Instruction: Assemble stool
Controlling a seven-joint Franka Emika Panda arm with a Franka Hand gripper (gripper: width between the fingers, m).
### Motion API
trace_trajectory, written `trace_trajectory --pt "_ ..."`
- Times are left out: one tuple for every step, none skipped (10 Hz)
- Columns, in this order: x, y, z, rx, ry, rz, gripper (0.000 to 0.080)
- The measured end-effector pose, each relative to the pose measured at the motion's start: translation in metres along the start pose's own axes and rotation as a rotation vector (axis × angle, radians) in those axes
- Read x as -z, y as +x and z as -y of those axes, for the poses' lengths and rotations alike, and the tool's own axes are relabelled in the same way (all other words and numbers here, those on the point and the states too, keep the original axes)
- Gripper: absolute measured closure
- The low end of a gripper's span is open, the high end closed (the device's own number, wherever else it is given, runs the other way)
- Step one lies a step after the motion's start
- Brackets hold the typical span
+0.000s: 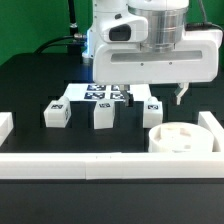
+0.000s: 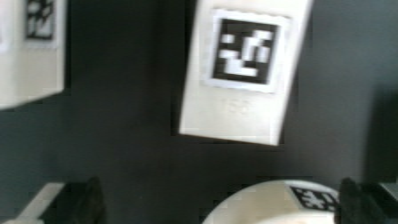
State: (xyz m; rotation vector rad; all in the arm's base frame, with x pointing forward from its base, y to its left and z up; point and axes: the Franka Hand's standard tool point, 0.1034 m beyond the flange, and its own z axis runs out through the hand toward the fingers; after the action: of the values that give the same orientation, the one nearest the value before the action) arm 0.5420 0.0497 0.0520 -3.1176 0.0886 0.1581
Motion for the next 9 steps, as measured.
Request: trace_trajectory --pt "-0.004 -0.003 -0.003 -0.104 0.015 0.018 0.015" --pt "-0.007 -0.003 -0.003 -0.145 0.028 0.018 0.015" --pt "-0.008 -0.004 -0.003 -0.138 0.028 0.027 0.015" --pt "-0.009 -0.005 -0.003 -0.126 0.027 0.04 0.015" --pt "-0.013 -0.011 -0.005 -0.095 0.022 0.12 0.015" --pt "-0.016 -0.009 -0.005 -0.087 0.02 0.166 0.015" --pt "-0.018 -0.011 -0.005 -0.085 0.015 0.241 0.015" --pt "-0.021 -0.012 -0.005 -0.085 0.01 0.307 0.015" --pt "-0.024 -0.013 -0.006 -0.087 0.006 0.362 0.015"
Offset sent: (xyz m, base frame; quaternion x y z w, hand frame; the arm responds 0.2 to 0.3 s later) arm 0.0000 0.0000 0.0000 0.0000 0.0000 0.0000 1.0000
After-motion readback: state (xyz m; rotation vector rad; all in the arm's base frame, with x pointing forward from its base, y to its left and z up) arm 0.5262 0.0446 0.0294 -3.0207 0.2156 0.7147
